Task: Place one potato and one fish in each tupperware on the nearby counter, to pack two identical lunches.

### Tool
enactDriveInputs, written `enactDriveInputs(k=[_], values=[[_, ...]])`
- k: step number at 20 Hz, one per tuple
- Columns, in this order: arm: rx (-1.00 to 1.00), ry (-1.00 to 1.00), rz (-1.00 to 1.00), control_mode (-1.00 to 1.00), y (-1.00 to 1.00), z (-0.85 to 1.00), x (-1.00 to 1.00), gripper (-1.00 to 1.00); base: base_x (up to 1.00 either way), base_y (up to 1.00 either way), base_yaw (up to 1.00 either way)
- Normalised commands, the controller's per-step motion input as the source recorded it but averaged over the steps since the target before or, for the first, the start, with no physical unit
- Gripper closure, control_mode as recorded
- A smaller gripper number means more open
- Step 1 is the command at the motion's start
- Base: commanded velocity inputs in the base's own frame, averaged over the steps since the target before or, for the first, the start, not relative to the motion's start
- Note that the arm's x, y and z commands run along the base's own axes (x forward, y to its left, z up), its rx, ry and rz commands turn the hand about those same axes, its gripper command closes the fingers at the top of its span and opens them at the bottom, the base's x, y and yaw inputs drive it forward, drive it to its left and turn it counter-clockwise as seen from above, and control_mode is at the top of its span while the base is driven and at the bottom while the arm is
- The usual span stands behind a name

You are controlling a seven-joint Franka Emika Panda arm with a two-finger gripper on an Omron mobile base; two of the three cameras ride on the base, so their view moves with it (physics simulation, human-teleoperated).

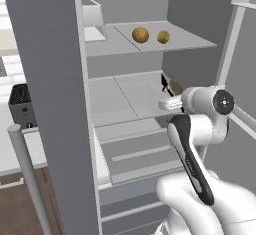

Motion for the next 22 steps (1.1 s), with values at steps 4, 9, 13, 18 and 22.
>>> enactDriveInputs(k=[4,9,13,18,22], values=[[0.0,0.29,0.13,1.0,0.04,0.52,-0.75,1.0,-0.25,0.04,0.04],[0.0,0.0,0.0,1.0,0.0,0.0,0.0,1.0,-1.0,0.11,0.22],[0.0,0.0,0.0,1.0,0.0,0.0,0.0,1.0,-0.71,0.22,0.55],[0.0,0.0,0.0,1.0,0.0,0.0,0.0,1.0,-0.28,0.47,0.83],[0.0,0.0,0.0,1.0,0.0,0.0,0.0,1.0,-0.27,0.74,0.79]])
